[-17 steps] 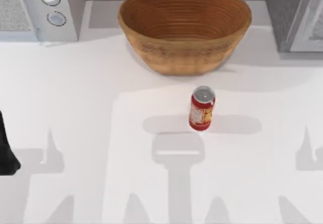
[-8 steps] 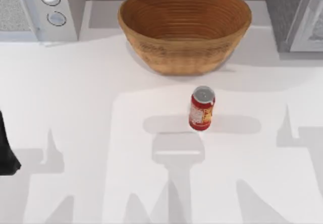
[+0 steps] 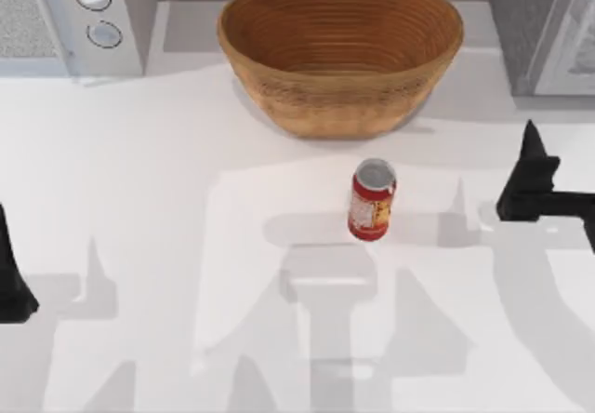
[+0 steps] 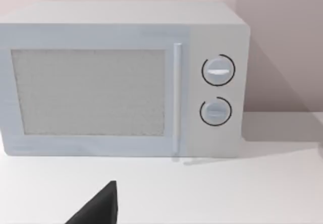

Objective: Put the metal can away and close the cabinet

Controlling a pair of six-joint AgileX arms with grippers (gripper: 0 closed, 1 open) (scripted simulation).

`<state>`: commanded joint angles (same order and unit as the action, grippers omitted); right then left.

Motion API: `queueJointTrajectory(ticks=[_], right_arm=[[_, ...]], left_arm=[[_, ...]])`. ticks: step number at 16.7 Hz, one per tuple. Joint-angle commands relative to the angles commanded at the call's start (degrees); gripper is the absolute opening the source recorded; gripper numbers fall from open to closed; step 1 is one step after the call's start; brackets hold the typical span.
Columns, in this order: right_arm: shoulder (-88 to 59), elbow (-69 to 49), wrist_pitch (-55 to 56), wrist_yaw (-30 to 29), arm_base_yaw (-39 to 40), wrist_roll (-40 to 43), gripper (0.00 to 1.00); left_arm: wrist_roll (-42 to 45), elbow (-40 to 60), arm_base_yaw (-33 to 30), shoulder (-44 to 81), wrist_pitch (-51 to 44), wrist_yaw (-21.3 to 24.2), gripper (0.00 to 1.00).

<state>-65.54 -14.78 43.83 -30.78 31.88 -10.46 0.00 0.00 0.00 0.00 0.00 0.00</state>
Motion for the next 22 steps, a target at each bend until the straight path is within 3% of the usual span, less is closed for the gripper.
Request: queueJointTrajectory(ticks=[11, 22], right_arm=[[-48.18, -12.97, 33.45, -19.29, 18.25, 0.36, 1.00], [-72.84, -23.44, 54.64, -27.47, 24.64, 7.99, 1.00]], left_arm=[[0.00, 0.00, 0.00, 0.00, 0.00, 0.00, 1.00], [0.00, 0.00, 0.00, 0.00, 0.00, 0.00, 1.00]])
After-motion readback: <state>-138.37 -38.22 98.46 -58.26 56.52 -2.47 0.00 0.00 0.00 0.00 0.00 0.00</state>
